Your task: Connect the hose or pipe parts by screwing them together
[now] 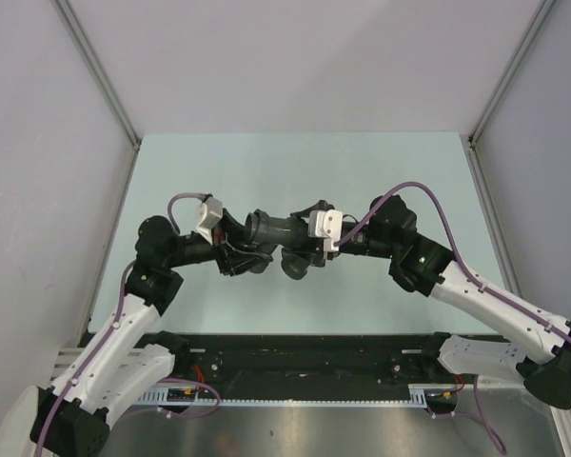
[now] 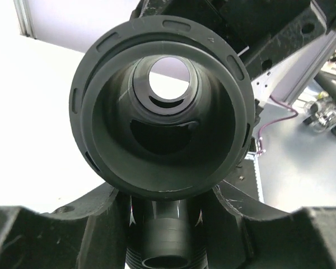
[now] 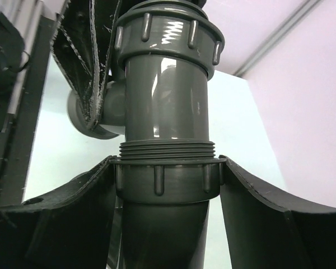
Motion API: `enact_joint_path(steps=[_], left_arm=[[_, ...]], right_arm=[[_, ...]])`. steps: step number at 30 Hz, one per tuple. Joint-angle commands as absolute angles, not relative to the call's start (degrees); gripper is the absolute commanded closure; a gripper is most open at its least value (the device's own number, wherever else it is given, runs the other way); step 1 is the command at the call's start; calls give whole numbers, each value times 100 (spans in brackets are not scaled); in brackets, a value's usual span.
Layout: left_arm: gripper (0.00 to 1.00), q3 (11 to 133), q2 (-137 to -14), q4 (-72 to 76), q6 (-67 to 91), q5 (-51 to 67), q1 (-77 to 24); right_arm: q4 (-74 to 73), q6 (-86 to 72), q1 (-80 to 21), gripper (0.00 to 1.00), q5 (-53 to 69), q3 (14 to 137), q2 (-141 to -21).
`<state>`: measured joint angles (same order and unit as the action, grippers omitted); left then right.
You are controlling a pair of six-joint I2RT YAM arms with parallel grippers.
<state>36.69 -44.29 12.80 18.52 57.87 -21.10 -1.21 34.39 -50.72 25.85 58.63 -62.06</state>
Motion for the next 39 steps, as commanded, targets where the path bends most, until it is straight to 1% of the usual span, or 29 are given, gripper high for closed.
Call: enact_joint_path(steps=[1, 3, 4, 5, 7, 9, 10, 11, 15, 16, 17, 18, 23, 24, 25, 29, 30, 31, 36, 39], left_arm=[[56, 3998, -4736, 1617, 817, 5555, -2057], [48, 4122, -4912, 1600, 1133, 5555, -2022], [34, 4192, -4939, 1591, 1229, 5572, -1978], [29, 4184, -4931, 1582, 1457, 5564, -1960], [23, 4096, -4826, 1486, 1678, 5528, -1873], [20, 4017, -4738, 1258, 1976, 5502, -1820], [16, 3930, -4642, 1170, 2065, 5511, -1776], [15, 3903, -4588, 1056, 2170, 5511, -1767], [15, 3841, -4447, 370, 2591, 5379, -1758], [17, 3789, -4421, 369, 2836, 5274, -1723], [18, 3797, -4412, 369, 3422, 5178, -1705], [19, 3823, -4430, 369, 3706, 5098, -1696], [25, 4315, -4552, 369, 4945, 4931, -1424], [25, 4411, -4605, 369, 5061, 4922, -1380], [28, 4569, -4640, 378, 5149, 4896, -1302], [32, 4886, -4939, 369, 5519, 4860, -1266], [34, 4939, -5044, 369, 5546, 4973, -1266], [39, 5000, -5228, 369, 5589, 5036, -1266], [45, 5045, -5651, 378, 6020, 5589, -1274], [46, 4931, -5722, 378, 6038, 5669, -1274]], right_arm=[[-263, 2760, -4817, 100, 3744, 6196, -6056], [-290, 2725, -4790, 100, 3570, 6196, -6012], [-325, 2751, -4755, 100, 3438, 6196, -5977], [-343, 2786, -4685, 100, 3315, 6196, -5959], [-325, 2830, -4588, 100, 3007, 6196, -5942], [-290, 2848, -4351, 100, 2927, 6196, -5959], [-264, 2856, -4272, 100, 2901, 6196, -5968], [-264, 2917, -4211, 100, 2883, 6196, -6003], [-360, 3268, -4061, 100, 2629, 6196, -6126], [-526, 3426, -4078, 100, 2611, 6196, -6143], [-632, 3584, -4104, 100, 2576, 6196, -6161], [-729, 3951, -4165, 100, 2358, 6196, -6179], [-1055, 4692, -4596, 100, 1767, 6161, -6170], [-1098, 4754, -4658, 100, 1653, 6152, -6170], [-1160, 4885, -4797, 100, 1574, 6152, -6170], [-1292, 5098, -5237, 100, 1170, 6152, -6144], [-1301, 5124, -5299, 100, 1065, 6152, -6144], [-1318, 5141, -5369, 100, 1029, 6152, -6144], [-1283, 5150, -5590, 100, 861, 6152, -6179], [-1266, 5124, -5660, 100, 835, 6152, -6205]])
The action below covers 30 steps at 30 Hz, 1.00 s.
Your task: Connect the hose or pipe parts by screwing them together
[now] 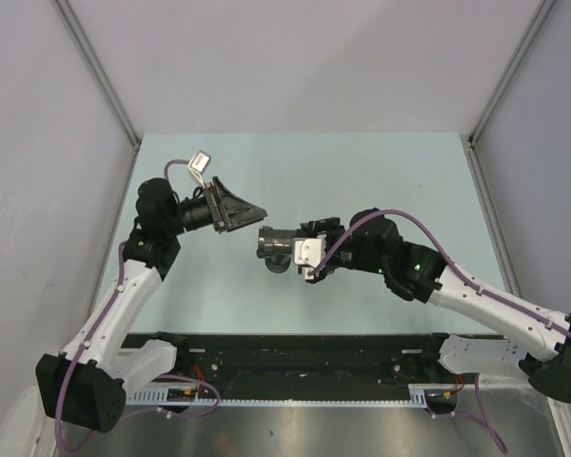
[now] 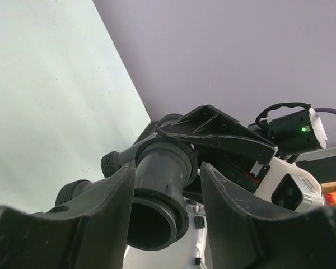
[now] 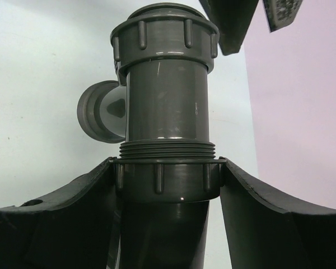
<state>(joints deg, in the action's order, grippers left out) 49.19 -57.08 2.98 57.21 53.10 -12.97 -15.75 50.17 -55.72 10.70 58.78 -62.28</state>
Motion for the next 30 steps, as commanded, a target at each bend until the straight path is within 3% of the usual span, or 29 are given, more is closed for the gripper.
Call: enact_joint_path(steps=[1, 13, 30], left_arm=[[46, 4905, -5713, 378, 6038, 5721, -1274], [50, 4579, -5783, 325, 5766, 6161, -1274], [44, 4456, -5292, -219, 4702, 5493, -1178]], right_arm=[[-1274, 5133, -5678, 100, 818, 6152, -6222], [-1406, 5203, -5730, 100, 580, 6152, -6372], [-1591, 5097, -5388, 100, 229, 6152, -6073]])
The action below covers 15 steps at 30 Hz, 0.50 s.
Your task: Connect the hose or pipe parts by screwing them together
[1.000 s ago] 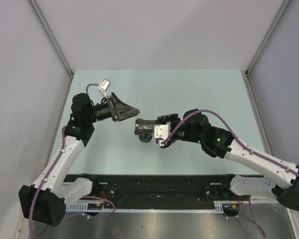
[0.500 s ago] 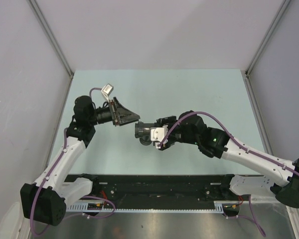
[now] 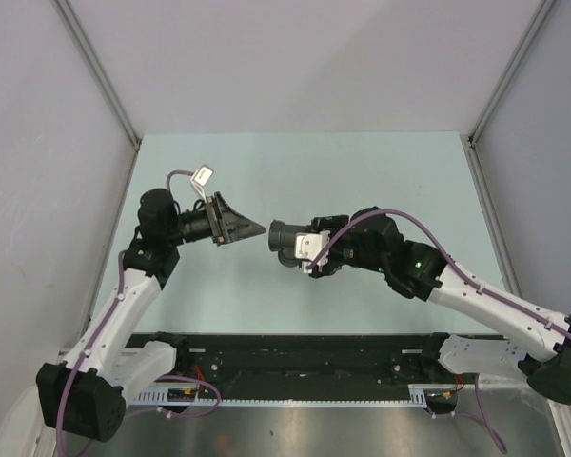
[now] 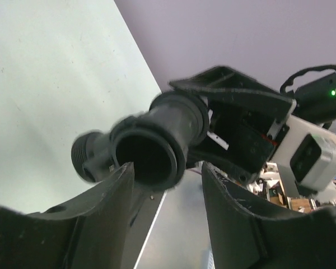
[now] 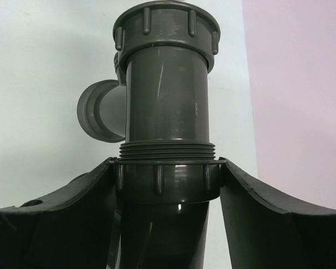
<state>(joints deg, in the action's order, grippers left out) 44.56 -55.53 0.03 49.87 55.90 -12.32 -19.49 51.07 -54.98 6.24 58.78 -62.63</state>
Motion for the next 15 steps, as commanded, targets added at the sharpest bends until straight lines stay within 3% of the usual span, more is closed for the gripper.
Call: enact_joint_path(steps=[1, 6, 8, 9, 12, 15], left_arm=[[44, 4456, -5265, -246, 4754, 5493, -1178], [50, 4386, -5115, -316, 4948, 5563, -1195], [58, 4219, -5045, -316, 5062, 5502, -1248], [70, 4123, -5028, -308, 5097, 5424, -1370], [88, 4043, -5054, -308, 5203, 5143, -1747], [92, 4095, -5220, -308, 5159, 4914, -2029]], right_arm=[[-1547, 5150, -5344, 100, 168, 6152, -6065], [-873, 5054, -5133, 100, -165, 6161, -6012], [-651, 5062, -5133, 100, -359, 6161, -6055], [-485, 5062, -5133, 100, -378, 6161, -6073], [-282, 5001, -5177, 100, -343, 6187, -6152], [-176, 4879, -5238, 100, -202, 6223, -6179]])
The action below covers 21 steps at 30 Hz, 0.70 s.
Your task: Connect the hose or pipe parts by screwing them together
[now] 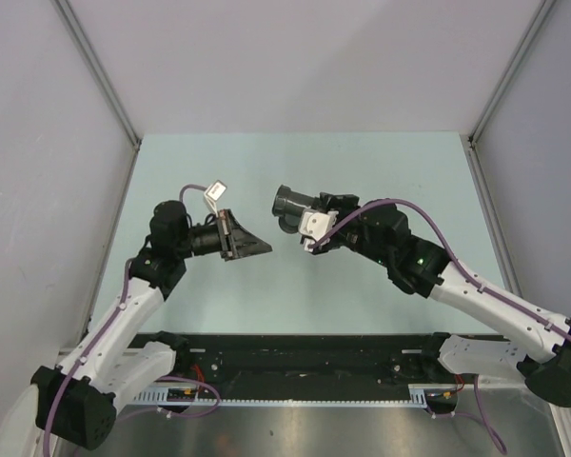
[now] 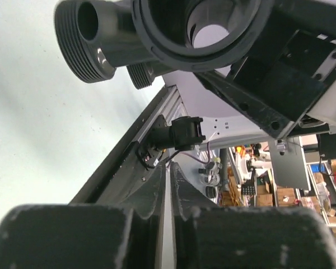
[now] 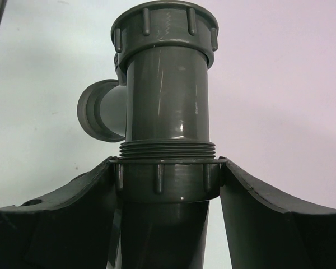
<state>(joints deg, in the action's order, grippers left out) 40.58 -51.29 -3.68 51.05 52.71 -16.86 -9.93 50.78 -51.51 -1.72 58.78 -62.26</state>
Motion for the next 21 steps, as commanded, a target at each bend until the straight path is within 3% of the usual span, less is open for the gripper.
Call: enact_joint_path(steps=[1, 3, 21], left_arm=[[93, 4122, -5282, -308, 5150, 4878, -2056], [99, 4218, -5449, -299, 5098, 4799, -2074], [98, 4772, -6319, -132, 5080, 4509, -2197]], right_arm=[[-150, 4852, -5273, 100, -124, 6223, -6170], [-97, 4747, -5361, 100, -62, 6214, -6117], [-448, 4237, -5616, 100, 1081, 6214, -5915]])
